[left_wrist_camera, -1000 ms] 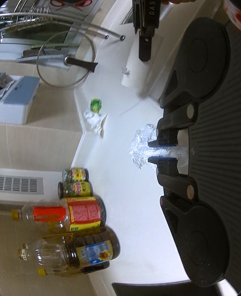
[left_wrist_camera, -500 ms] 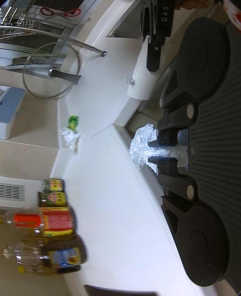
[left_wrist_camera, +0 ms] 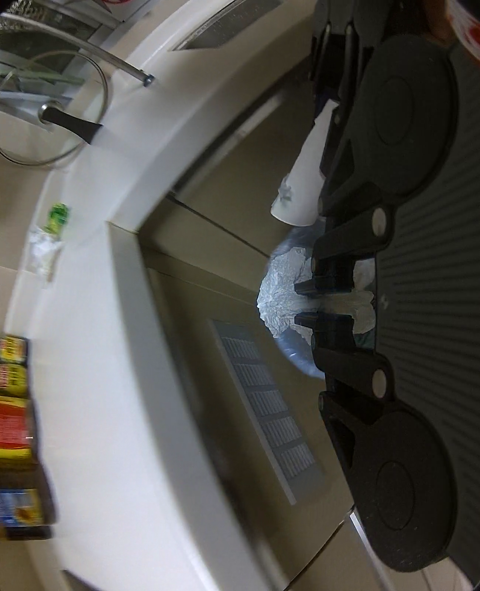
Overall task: Collect trash
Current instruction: 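Carry the tissue and paper roll down over the wastebasket, then open both grippers to drop tissue and paper roll into the wastebasket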
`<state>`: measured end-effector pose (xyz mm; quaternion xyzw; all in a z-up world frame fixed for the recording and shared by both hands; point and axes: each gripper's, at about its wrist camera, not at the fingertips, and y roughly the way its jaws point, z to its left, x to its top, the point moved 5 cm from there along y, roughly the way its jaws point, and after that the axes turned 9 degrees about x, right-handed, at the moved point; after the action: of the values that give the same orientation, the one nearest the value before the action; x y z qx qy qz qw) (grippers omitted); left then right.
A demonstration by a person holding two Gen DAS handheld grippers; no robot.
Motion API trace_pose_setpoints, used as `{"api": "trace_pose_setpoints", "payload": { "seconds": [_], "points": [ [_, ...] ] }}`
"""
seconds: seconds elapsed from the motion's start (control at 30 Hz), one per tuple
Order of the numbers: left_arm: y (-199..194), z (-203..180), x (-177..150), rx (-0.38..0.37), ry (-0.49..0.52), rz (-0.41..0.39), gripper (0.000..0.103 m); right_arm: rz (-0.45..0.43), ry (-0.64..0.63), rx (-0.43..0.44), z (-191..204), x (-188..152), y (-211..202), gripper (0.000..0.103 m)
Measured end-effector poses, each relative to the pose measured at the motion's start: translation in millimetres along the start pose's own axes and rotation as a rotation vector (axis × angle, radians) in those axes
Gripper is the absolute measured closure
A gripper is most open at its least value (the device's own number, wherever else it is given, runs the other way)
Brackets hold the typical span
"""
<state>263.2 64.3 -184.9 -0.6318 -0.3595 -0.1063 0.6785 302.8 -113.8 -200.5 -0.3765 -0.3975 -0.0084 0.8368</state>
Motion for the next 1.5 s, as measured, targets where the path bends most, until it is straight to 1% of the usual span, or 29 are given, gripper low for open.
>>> {"api": "trace_pose_setpoints", "payload": {
  "seconds": [0.3, 0.53, 0.63, 0.67, 0.77, 0.8, 0.93, 1.07, 1.2, 1.3, 1.33, 1.37, 1.4, 1.43, 1.5],
  "points": [
    [56, -7, -10, -0.006, -0.005, 0.086, 0.094, 0.031, 0.056, -0.064, -26, -16, 35, 0.072],
    [87, -16, -4, -0.029, -0.007, 0.1, 0.094, 0.021, 0.09, -0.106, -38, -18, 53, 0.072],
    [97, -20, 0, -0.056, -0.003, 0.111, 0.093, 0.013, 0.1, -0.118, -40, -15, 59, 0.072],
    [100, -21, 0, -0.065, -0.003, 0.118, 0.091, 0.012, 0.105, -0.121, -41, -15, 60, 0.072],
    [112, -24, -2, -0.066, 0.008, 0.141, 0.076, 0.007, 0.112, -0.127, -43, -13, 64, 0.072],
    [115, -26, -2, -0.059, 0.016, 0.143, 0.075, 0.008, 0.116, -0.127, -43, -13, 64, 0.072],
    [116, -23, -6, -0.049, 0.027, 0.155, 0.074, 0.009, 0.119, -0.126, -43, -11, 68, 0.072],
    [110, -18, -10, -0.022, 0.061, 0.144, 0.074, 0.014, 0.118, -0.119, -42, -11, 71, 0.072],
    [101, -12, -13, -0.011, 0.07, 0.139, 0.074, 0.017, 0.11, -0.114, -40, -11, 74, 0.071],
    [93, -10, -18, -0.004, 0.072, 0.134, 0.074, -0.015, 0.113, -0.119, -38, -9, 75, 0.071],
    [91, -10, -19, -0.001, 0.071, 0.132, 0.074, -0.028, 0.116, -0.109, -38, -8, 76, 0.07],
    [89, -10, -20, 0.001, 0.071, 0.129, 0.074, -0.032, 0.118, -0.091, -37, -8, 77, 0.057],
    [87, -9, -22, 0.004, 0.072, 0.129, 0.074, -0.028, 0.121, -0.077, -36, -8, 78, 0.035],
    [84, -7, -24, 0.009, 0.073, 0.128, 0.074, -0.03, 0.122, -0.074, -36, -9, 79, 0.03],
    [80, -7, -26, 0.019, 0.077, 0.127, 0.074, -0.021, 0.103, -0.071, -34, -13, 79, 0.029]
  ]
}}
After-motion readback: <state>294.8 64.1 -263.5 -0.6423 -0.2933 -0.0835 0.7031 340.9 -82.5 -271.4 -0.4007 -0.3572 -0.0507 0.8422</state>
